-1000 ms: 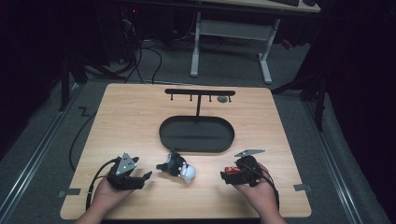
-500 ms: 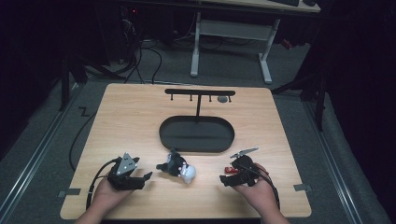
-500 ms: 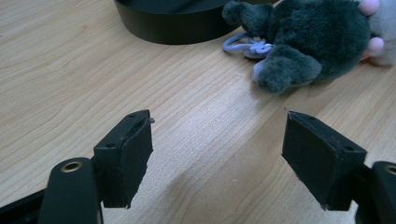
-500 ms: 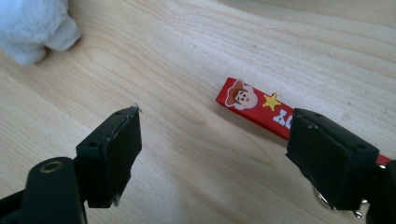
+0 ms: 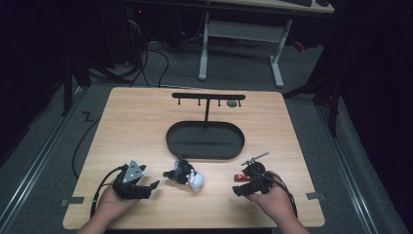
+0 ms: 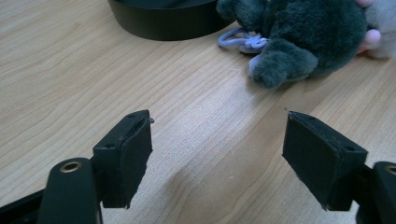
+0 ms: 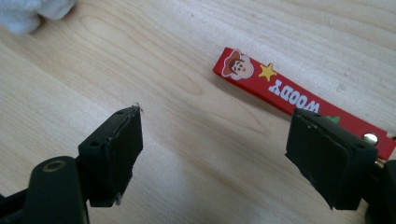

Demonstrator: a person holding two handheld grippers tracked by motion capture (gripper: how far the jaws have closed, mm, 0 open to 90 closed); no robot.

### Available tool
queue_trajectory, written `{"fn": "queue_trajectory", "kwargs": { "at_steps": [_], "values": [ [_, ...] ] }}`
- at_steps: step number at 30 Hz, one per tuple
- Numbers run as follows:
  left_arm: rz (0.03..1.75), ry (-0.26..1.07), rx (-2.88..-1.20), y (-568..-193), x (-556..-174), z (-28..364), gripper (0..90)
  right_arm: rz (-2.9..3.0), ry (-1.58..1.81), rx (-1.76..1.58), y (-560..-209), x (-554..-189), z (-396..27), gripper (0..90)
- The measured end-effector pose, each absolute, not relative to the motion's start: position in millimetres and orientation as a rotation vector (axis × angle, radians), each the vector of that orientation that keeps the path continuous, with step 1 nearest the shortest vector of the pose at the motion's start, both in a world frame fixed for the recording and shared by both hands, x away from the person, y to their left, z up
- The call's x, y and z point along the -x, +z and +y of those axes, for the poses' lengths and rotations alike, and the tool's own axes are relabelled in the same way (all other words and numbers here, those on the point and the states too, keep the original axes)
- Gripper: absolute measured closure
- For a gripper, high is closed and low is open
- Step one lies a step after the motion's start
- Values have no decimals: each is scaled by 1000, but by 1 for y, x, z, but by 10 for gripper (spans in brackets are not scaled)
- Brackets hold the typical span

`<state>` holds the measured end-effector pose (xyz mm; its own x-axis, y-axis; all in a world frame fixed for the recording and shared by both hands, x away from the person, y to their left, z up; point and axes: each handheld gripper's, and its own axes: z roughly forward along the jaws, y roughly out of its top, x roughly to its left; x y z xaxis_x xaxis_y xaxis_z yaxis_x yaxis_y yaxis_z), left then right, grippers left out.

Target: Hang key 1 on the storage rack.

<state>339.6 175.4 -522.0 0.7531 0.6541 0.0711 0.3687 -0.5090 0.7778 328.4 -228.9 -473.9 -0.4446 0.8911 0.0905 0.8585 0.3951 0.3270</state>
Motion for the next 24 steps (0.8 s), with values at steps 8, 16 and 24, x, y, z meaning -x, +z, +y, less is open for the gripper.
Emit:
{"fn": "queue_trajectory", "kwargs": {
  "at_steps": [8, 16, 24],
  "values": [
    [754, 457, -2166, -522, -339, 175, 241, 2561, 431, -1606, -467, -325, -236, 208],
    [746, 448, -2173, -523, -339, 174, 241, 2534, 403, -1635, -456, -317, -253, 216],
    [735, 454, -2185, -523, -338, 172, 236, 2492, 389, -1688, -450, -308, -272, 220]
  ]
}}
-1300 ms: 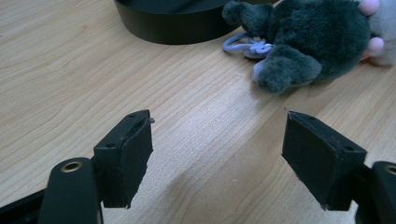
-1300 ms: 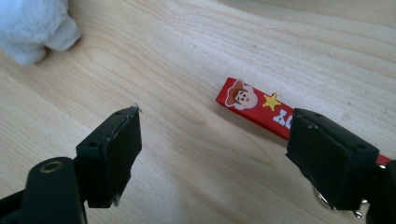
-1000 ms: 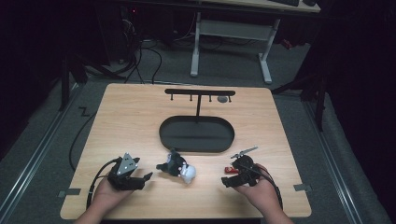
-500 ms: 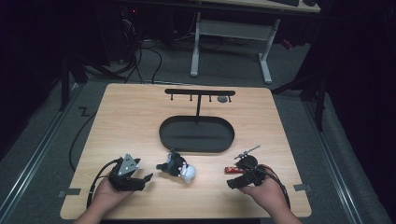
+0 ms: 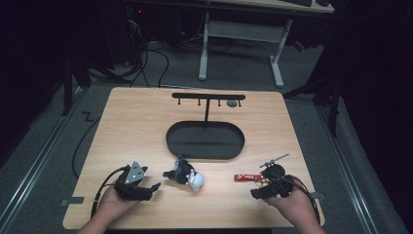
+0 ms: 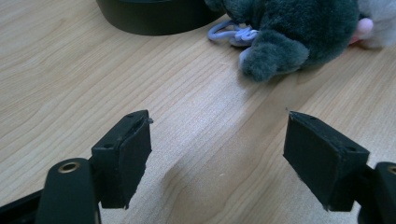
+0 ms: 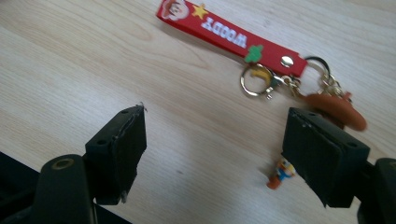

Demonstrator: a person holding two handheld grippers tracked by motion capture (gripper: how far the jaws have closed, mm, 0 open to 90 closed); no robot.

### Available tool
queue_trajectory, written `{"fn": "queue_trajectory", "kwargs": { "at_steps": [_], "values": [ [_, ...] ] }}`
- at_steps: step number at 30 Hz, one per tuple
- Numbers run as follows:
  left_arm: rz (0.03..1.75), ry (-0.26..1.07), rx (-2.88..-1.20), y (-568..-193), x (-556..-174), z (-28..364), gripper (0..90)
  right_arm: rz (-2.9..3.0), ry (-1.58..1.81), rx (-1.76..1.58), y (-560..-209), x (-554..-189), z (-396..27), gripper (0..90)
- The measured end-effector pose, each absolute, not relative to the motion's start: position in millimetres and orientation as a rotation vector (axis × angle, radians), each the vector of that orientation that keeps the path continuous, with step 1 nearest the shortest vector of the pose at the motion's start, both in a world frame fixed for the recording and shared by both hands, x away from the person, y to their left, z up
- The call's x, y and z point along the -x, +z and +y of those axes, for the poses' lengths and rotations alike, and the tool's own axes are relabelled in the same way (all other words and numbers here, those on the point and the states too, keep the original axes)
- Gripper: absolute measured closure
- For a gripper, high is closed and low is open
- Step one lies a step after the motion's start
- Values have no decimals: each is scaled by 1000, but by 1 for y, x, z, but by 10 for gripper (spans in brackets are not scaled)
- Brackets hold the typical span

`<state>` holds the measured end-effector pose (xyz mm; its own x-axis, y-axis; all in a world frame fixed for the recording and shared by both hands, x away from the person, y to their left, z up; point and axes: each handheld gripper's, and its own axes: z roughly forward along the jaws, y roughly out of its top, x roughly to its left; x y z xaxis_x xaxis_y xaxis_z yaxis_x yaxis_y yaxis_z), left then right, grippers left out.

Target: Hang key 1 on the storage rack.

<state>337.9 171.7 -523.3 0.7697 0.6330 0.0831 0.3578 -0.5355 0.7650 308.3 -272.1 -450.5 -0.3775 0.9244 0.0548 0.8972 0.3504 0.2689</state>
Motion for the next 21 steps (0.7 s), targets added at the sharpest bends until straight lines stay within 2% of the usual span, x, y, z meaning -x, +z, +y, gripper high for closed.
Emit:
{"fn": "queue_trajectory", "kwargs": {
  "at_steps": [21],
  "values": [
    [729, 451, -2175, -523, -338, 172, 226, 2371, 338, -1811, -453, -300, -317, 221]
  ]
}}
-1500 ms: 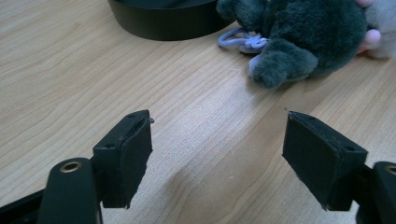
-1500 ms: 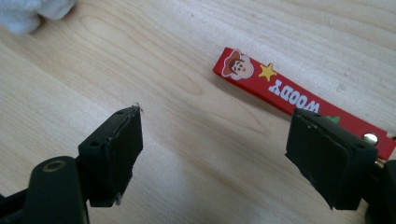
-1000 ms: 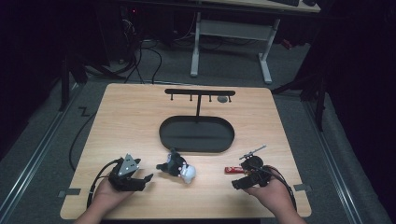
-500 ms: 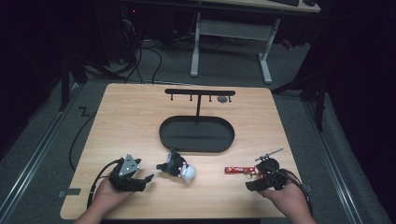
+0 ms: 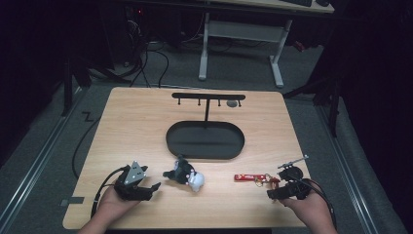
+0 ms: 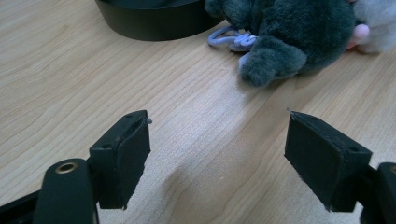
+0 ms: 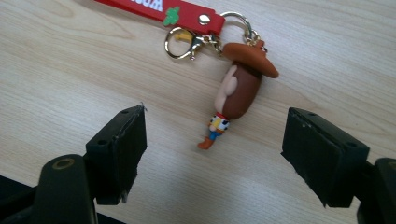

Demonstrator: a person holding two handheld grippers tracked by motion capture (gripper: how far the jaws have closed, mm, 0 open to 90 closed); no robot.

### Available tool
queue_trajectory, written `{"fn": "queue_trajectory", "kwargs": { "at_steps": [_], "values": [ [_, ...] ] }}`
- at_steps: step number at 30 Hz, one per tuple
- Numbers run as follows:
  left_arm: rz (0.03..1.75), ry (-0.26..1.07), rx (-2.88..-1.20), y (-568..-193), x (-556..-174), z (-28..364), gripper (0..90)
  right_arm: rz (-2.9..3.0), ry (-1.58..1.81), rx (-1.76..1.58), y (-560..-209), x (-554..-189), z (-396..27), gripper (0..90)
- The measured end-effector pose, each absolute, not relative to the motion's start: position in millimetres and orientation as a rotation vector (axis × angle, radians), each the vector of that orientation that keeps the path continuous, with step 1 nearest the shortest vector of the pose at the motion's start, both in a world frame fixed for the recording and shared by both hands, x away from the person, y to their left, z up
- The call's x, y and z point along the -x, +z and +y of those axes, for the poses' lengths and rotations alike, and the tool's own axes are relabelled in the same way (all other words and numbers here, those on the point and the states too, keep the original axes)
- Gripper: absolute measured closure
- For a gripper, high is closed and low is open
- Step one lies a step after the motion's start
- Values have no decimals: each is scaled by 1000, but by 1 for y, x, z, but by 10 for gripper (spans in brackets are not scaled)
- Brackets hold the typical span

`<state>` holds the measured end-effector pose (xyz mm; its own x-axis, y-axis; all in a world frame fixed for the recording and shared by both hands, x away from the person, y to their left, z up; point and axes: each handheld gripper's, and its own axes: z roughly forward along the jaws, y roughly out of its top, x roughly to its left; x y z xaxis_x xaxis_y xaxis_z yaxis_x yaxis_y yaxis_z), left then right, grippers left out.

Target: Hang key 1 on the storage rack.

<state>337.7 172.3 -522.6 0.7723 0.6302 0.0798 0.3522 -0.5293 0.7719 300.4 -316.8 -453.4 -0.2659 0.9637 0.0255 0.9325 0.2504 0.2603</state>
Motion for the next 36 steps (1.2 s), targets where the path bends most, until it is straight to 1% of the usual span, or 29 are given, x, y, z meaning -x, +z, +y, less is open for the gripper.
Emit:
{"fn": "queue_trajectory", "kwargs": {
  "at_steps": [14, 22, 26, 27, 30, 32, 34, 36],
  "values": [
    [723, 454, -2177, -523, -337, 172, 226, 2360, 332, -1843, -459, -305, -318, 221],
    [723, 452, -2178, -523, -338, 172, 226, 2354, 322, -1878, -470, -316, -320, 185],
    [722, 452, -2179, -523, -338, 172, 226, 2346, 301, -1882, -473, -319, -320, 211],
    [722, 452, -2180, -523, -338, 172, 226, 2336, 289, -1891, -474, -320, -321, 245],
    [722, 454, -2178, -523, -338, 172, 226, 2331, 281, -1897, -477, -321, -322, 275],
    [721, 454, -2178, -523, -337, 172, 226, 2337, 265, -1913, -479, -322, -322, 324],
    [721, 456, -2176, -523, -337, 172, 226, 2342, 261, -1909, -482, -323, -322, 334],
    [721, 457, -2178, -523, -337, 172, 226, 2345, 244, -1913, -485, -323, -321, 374]
  ]
}}
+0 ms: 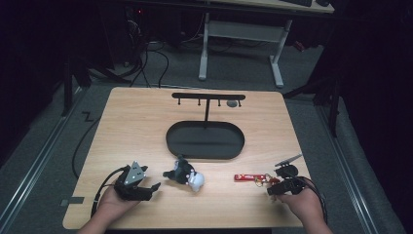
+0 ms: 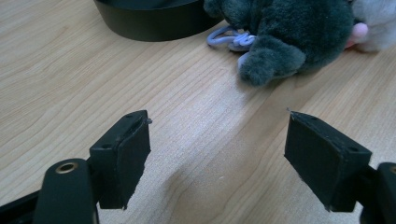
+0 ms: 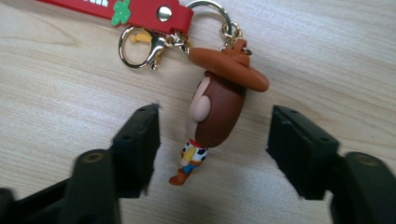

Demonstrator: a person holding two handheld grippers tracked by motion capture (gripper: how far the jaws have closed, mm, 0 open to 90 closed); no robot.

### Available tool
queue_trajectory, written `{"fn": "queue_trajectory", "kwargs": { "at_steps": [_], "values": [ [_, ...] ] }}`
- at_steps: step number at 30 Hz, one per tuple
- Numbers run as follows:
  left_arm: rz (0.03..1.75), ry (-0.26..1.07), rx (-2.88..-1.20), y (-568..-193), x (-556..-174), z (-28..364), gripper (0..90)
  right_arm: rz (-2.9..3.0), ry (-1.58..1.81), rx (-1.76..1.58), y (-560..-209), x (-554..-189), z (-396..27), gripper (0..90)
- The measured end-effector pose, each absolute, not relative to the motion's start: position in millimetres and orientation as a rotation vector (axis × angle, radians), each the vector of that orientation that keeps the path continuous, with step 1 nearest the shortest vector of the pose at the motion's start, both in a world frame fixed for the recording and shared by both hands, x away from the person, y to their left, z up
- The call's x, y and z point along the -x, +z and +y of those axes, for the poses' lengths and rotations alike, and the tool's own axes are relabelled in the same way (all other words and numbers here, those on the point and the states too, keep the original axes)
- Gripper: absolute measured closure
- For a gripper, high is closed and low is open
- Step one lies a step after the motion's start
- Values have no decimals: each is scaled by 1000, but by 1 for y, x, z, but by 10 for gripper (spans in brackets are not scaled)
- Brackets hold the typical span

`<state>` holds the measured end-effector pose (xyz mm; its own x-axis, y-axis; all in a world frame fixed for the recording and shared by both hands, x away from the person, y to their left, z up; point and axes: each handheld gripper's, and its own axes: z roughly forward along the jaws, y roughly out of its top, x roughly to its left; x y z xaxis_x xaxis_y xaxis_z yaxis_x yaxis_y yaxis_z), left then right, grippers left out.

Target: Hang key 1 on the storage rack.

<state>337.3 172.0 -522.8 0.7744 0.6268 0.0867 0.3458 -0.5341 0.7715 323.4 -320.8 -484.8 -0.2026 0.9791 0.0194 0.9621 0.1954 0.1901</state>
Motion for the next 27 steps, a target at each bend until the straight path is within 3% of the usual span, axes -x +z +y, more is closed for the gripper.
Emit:
{"fn": "queue_trajectory", "kwargs": {
  "at_steps": [10, 21, 27],
  "values": [
    [721, 456, -2183, -523, -338, 172, 227, 2344, 194, -1900, -490, -327, -319, 408],
    [715, 453, -2185, -523, -337, 171, 228, 2339, 190, -1891, -488, -328, -317, 640],
    [718, 453, -2185, -523, -337, 172, 229, 2363, 191, -1909, -487, -331, -319, 661]
  ]
}}
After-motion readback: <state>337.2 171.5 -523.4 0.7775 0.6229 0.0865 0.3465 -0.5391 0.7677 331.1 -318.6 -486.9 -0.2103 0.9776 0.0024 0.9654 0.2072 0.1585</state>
